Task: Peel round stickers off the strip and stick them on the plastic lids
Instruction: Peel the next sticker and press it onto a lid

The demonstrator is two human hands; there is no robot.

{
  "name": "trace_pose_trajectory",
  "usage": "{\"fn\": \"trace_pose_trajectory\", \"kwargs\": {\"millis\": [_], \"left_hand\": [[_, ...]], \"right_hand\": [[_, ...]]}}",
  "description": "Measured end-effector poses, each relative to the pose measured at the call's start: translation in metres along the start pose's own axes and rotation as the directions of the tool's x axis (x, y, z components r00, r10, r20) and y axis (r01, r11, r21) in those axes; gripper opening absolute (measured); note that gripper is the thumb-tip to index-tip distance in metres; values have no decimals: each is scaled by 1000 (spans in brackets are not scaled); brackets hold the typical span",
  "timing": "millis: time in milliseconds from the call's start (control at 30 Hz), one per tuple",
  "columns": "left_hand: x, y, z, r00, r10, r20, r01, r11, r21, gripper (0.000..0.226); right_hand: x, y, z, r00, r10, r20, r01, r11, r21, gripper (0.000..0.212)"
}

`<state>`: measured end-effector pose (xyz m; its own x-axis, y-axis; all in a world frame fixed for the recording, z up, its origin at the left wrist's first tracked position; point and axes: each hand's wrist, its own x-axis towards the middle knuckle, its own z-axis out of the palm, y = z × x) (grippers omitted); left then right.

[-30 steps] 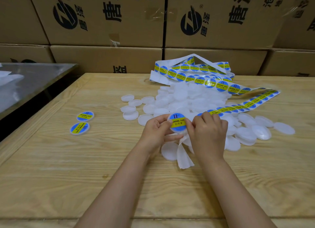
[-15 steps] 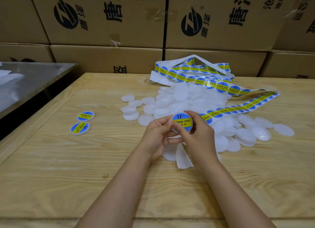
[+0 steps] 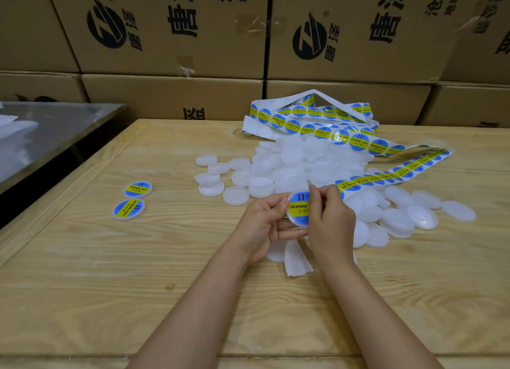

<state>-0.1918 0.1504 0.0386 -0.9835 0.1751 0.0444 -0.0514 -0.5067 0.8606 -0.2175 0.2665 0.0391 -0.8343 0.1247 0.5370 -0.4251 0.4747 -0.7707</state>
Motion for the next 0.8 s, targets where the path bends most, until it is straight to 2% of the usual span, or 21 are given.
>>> {"fn": "trace_pose_trajectory", "kwargs": {"millis": [100, 233, 367, 467, 567, 800], "left_hand": [[1, 0, 0, 1000, 3, -18, -2, 999, 49, 28], [1, 1, -1, 998, 13, -55, -9, 997, 76, 28], [0, 3, -3, 997, 24, -74, -22, 999, 38, 30], [-1, 6, -6, 995, 40, -90, -41, 999, -9, 30], [-1, 6, -7, 990, 57, -126, -60, 998, -21, 28], [0, 6, -12, 986, 71, -149, -71, 997, 5, 28]], "right_hand": [[-1, 1, 1, 998, 51, 43, -51, 999, -2, 26], [-4, 3, 3, 995, 36, 88, -34, 999, -17, 26], [-6, 2, 5, 987, -9, 161, 5, 1000, 24, 33], [-8, -2, 4, 962, -12, 272, -15, 995, 96, 36], [-10, -6, 3, 941, -31, 337, -16, 991, 136, 33], [-10, -7, -1, 931, -74, 359, 26, 990, 136, 22]]}}
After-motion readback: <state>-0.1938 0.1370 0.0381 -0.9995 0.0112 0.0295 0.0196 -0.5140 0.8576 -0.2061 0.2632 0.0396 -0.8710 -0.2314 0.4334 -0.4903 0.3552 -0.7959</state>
